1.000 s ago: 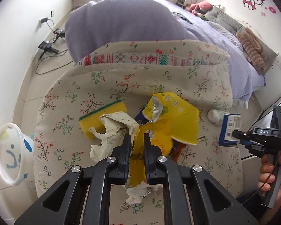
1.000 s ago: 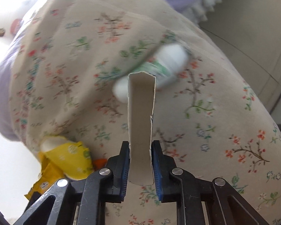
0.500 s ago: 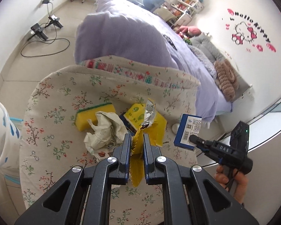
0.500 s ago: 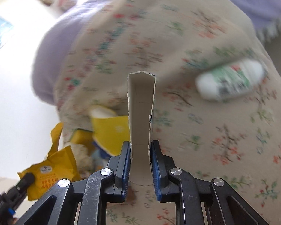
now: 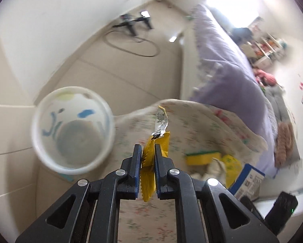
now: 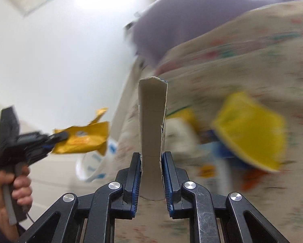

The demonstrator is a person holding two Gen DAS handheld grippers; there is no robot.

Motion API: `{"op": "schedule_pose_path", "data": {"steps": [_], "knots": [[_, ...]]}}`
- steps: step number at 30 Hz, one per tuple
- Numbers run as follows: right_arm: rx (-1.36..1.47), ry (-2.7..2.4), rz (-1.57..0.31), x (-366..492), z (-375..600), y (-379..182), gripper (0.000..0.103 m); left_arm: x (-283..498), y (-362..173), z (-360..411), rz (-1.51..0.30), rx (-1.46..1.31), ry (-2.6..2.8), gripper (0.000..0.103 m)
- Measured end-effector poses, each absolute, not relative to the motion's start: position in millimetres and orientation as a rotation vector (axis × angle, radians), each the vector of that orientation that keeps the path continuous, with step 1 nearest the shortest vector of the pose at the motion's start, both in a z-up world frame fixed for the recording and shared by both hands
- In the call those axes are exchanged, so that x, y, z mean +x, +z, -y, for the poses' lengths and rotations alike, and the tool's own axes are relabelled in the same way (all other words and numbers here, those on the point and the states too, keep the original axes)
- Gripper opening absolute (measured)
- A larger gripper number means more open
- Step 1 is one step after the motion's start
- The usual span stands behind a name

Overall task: Collect trash
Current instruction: 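Carry both items to the white wastebasket and open both grippers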

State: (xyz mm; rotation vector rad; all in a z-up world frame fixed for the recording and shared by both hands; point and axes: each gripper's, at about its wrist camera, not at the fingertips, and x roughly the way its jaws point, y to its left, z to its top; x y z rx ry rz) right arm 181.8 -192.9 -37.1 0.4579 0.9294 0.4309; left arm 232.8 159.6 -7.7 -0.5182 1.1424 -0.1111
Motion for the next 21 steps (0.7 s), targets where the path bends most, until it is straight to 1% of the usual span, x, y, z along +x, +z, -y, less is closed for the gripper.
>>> {"op": "schedule_pose_path", "data": {"steps": [5, 9, 12, 13, 14, 15, 17, 21], "knots": [[0.358, 0.547, -0.991, 210.0, 103.2, -51.3, 0.02, 240.9, -22.1, -204.8, -1.152, -0.525, 0.036, 0.012], [0.347, 0.617, -1.013, 232.1, 42.6, -62.1, 0.02, 249.8, -35.4, -230.5, -1.179, -0.517, 0.108, 0.013], [0.319, 0.654, -1.024, 251.3, -1.8, -73.0, 0.02, 253.6, -41.1, -245.6, -1.194, -0.497, 0.177, 0.015], [0.31, 0.662, -1.03, 254.7, -14.0, -75.9, 0.021, 254.4, -42.2, -249.1, -1.205, -0.507, 0.185, 0.018], [0.294, 0.669, -1.042, 259.0, -27.6, -81.8, 0.021, 254.7, -43.3, -253.5, -1.207, -0.515, 0.186, 0.028], [0.277, 0.671, -1.053, 265.9, -40.7, -87.9, 0.021, 253.9, -42.2, -257.3, -1.203, -0.52, 0.191, 0.041], [0.237, 0.673, -1.077, 277.6, -65.0, -100.7, 0.022, 250.9, -33.6, -260.0, -1.168, -0.515, 0.196, 0.05], [0.167, 0.668, -1.118, 290.1, -99.5, -125.3, 0.028, 248.1, -17.5, -263.7, -1.118, -0.476, 0.205, 0.05]]}}
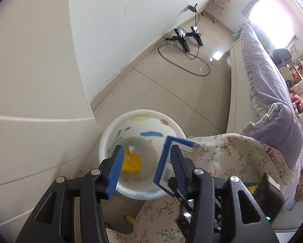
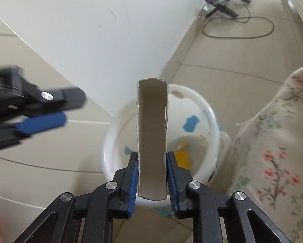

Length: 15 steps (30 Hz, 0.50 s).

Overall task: Collect trash
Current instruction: 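Carry both items to the white wastebasket and open both grippers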

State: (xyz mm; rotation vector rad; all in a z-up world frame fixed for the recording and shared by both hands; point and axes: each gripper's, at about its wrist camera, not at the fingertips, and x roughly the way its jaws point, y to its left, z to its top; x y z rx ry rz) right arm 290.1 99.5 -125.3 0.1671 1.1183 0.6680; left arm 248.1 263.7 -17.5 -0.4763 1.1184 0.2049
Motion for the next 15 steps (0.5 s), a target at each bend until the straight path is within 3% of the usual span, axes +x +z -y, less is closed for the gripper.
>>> {"op": "schedule_pose_path", "data": {"steps": [2, 4, 15], "knots": [[0.157, 0.654, -1.128, 285.3, -101.2, -126.7, 0.042, 247.0, -16.3, -267.0, -1.112, -0.488, 0.209, 0.05], [0.163, 0.663, -1.112, 277.2, -90.7, -122.0, 0.047, 246.1, -17.1, -269.0, -1.112, -0.515, 0.196, 0.05], [0.186, 0.563, -0.988, 224.2, 52.9, -47.0, 0.054, 246.0, -20.2, -201.8, -1.152, -0.47, 0.048, 0.051]]}}
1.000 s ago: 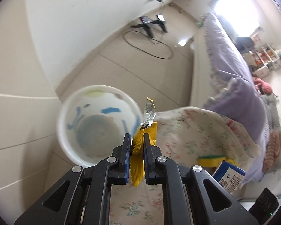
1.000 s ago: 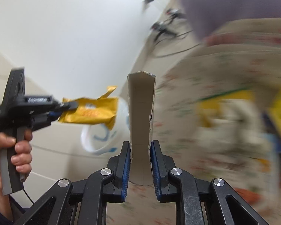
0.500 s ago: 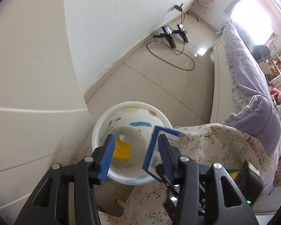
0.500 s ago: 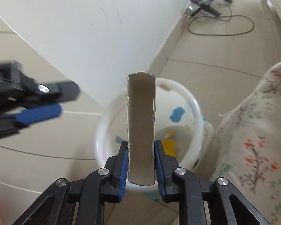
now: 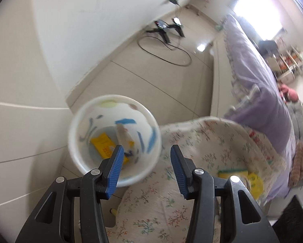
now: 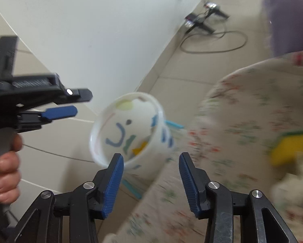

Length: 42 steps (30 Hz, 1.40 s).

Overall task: Collect trash
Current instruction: 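Carry both items to the white wastebasket and open both grippers, then grasp the crumpled tissue with the left gripper while the right grasps the white bottle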

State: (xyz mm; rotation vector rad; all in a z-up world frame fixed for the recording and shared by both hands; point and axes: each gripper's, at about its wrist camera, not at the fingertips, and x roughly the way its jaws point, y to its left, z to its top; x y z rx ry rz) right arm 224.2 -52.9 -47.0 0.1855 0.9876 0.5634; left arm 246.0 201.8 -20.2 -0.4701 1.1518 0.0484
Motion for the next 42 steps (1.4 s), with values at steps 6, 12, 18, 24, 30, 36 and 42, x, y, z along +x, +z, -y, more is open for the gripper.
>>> {"op": "schedule_pose_path", "data": {"steps": [6, 12, 18, 24, 30, 36, 42], "knots": [[0.224, 0.341, -0.917, 203.5, 186.3, -9.0, 0.068, 242.4, -21.4, -115.6, -1.187, -0.35, -0.106, 0.051], [0.393, 0.052, -0.953, 200.6, 319.7, -40.7, 0.074, 231.1, -26.0, -23.7, -1.203, -0.214, -0.283, 0.065], [0.407, -0.062, -1.027, 200.5, 371.9, -61.2, 0.074, 221.7, -41.0, 39.3, -1.228, -0.071, -0.363, 0.066], [0.26, -0.161, -1.086, 200.3, 389.2, -63.6, 0.074, 233.0, -54.2, 66.9, -1.218, -0.026, -0.37, 0.066], [-0.034, -0.262, -1.187, 209.6, 410.8, -90.8, 0.074, 234.0, -54.2, 86.6, -1.149, 0.055, -0.407, 0.038], [-0.248, -0.152, -1.266, 214.1, 397.7, -126.7, 0.073, 233.0, -43.7, 87.2, -1.137, 0.031, -0.468, 0.016], [-0.418, -0.116, -1.269, 220.0, 386.1, -152.3, 0.071, 223.6, -26.6, 78.5, -1.115, -0.05, -0.535, 0.016]]}}
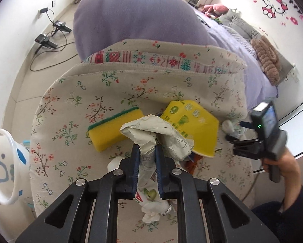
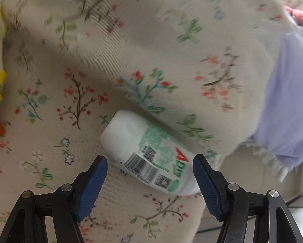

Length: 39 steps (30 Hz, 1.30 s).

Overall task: Collect trash
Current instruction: 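Grasp the crumpled tissue with the left gripper while the right grasps the white bottle, then drop the tissue and white bottle into the wastebasket, opening both grippers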

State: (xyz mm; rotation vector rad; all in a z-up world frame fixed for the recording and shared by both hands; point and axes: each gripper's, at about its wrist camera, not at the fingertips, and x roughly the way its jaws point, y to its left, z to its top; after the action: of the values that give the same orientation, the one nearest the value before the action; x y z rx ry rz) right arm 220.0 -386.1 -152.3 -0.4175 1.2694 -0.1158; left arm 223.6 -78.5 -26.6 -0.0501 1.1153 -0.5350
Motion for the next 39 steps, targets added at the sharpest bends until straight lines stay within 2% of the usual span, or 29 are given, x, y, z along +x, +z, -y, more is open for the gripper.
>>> {"op": "schedule_pose_path", "data": {"steps": [2, 7, 9, 10, 18, 26, 34, 39], "knots": [[-0.428, -0.1, -1.264, 222.8, 382.6, -151.8, 0.044, 221.5, -22.1, 73.7, -1.113, -0.081, -0.553, 0.016], [-0.539, -0.088, -1.245, 216.9, 367.2, -151.8, 0.037, 222.7, -17.5, 57.6, -1.111, -0.158, -0.58, 0.016], [-0.479, -0.074, -1.257, 214.2, 367.0, -141.7, 0.028, 225.5, -17.9, 47.5, -1.122, -0.212, -0.586, 0.016], [-0.445, -0.071, -1.256, 211.2, 353.1, -129.0, 0.02, 226.0, -17.2, 44.0, -1.124, -0.23, -0.591, 0.016], [-0.077, -0.028, -1.153, 185.9, 361.3, -63.5, 0.02, 222.4, -4.8, 23.2, -1.102, -0.256, -0.573, 0.016], [0.065, 0.049, -0.971, 162.3, 328.1, -3.8, 0.02, 228.1, -4.7, -10.3, -1.125, -0.23, -0.427, 0.016], [0.089, 0.182, -0.824, 169.4, 279.4, 27.4, 0.02, 239.9, -7.9, -88.0, -1.138, -0.338, -0.282, 0.016], [0.132, 0.252, -0.834, 181.6, 248.3, 12.7, 0.02, 243.2, -14.3, -151.8, -1.139, -0.401, -0.146, 0.016]]}}
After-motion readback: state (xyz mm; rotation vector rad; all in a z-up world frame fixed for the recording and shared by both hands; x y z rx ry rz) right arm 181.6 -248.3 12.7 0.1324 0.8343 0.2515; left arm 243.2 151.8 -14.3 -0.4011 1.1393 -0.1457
